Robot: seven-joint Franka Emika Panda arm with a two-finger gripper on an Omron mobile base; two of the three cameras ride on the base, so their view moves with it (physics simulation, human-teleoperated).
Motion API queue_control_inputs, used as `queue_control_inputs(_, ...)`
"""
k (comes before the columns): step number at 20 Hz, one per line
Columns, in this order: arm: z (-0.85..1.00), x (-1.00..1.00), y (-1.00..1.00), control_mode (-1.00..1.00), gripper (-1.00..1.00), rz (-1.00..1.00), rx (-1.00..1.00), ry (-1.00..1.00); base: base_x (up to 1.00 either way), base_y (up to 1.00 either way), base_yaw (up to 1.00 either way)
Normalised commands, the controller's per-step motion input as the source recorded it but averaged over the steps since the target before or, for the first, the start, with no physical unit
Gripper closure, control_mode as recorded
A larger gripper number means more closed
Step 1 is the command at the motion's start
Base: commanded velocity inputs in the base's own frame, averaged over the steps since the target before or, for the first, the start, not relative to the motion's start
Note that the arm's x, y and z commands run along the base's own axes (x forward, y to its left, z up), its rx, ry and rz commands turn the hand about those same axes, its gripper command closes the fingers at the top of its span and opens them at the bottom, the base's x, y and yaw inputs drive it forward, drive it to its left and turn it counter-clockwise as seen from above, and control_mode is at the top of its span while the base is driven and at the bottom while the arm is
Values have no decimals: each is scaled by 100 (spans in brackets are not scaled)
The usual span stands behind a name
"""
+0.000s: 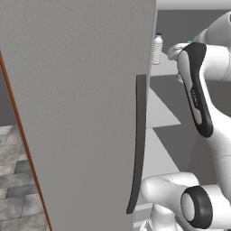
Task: Take the bottled waters from the counter and place them in the freezer to freeze. Close the freezer door after placing the bottles.
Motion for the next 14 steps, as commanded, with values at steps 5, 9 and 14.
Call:
queue_control_inputs(5, 0, 36, -6, -100, 100, 0, 0, -3, 0, 0, 0)
queue_control_inputs(9, 0, 40, -6, -100, 100, 0, 0, -5, 0, 0, 0)
queue_control_inputs(14, 10, 20, -1, -100, 100, 0, 0, -3, 0, 0, 0)
